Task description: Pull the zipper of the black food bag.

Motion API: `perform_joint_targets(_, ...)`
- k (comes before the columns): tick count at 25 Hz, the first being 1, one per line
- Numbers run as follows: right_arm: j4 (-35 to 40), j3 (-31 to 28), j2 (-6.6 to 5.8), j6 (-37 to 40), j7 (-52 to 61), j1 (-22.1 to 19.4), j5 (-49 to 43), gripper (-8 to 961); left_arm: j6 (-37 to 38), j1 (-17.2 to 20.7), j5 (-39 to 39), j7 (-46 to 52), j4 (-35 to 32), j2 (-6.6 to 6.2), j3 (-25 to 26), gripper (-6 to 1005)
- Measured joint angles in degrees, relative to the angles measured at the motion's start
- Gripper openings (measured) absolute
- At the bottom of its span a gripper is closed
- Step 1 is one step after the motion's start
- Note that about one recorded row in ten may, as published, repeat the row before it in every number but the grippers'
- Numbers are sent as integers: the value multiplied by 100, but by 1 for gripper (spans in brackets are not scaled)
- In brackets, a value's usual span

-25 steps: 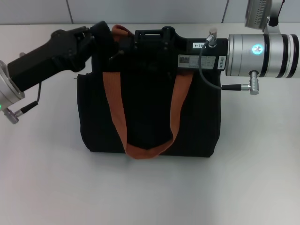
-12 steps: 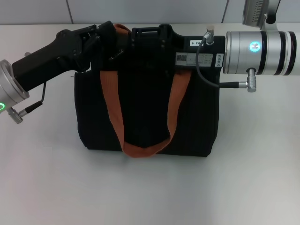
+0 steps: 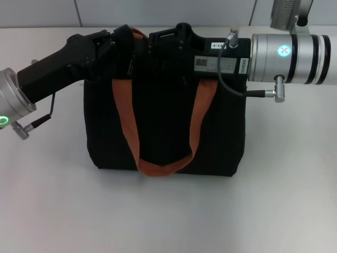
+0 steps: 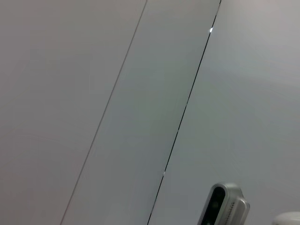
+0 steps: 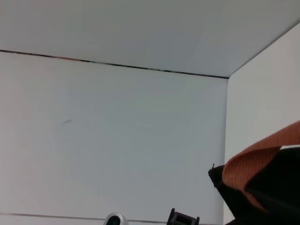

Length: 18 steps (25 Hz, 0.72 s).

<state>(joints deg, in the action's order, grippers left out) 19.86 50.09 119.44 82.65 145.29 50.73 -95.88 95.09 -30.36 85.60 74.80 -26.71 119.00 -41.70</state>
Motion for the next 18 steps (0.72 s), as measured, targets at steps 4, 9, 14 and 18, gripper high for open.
perform_joint_targets(4,-106,-8,0,-30,26,44,4,357,-1,-28,0,-25,47,0,-2,38)
perform_joint_targets(9,-100,2,-1,-75,32,29,-4,266,-2,-35,0,-29,52,0,3,38)
perform_joint_targets(14,-73,2,-16,-67,-356,-2,-31,268,-1,-39,0,-25,57,1,28,39)
perform_joint_targets(18,18,225,-24,-65,-506,11,-49,270,0,-40,1,8,61,0,28,39)
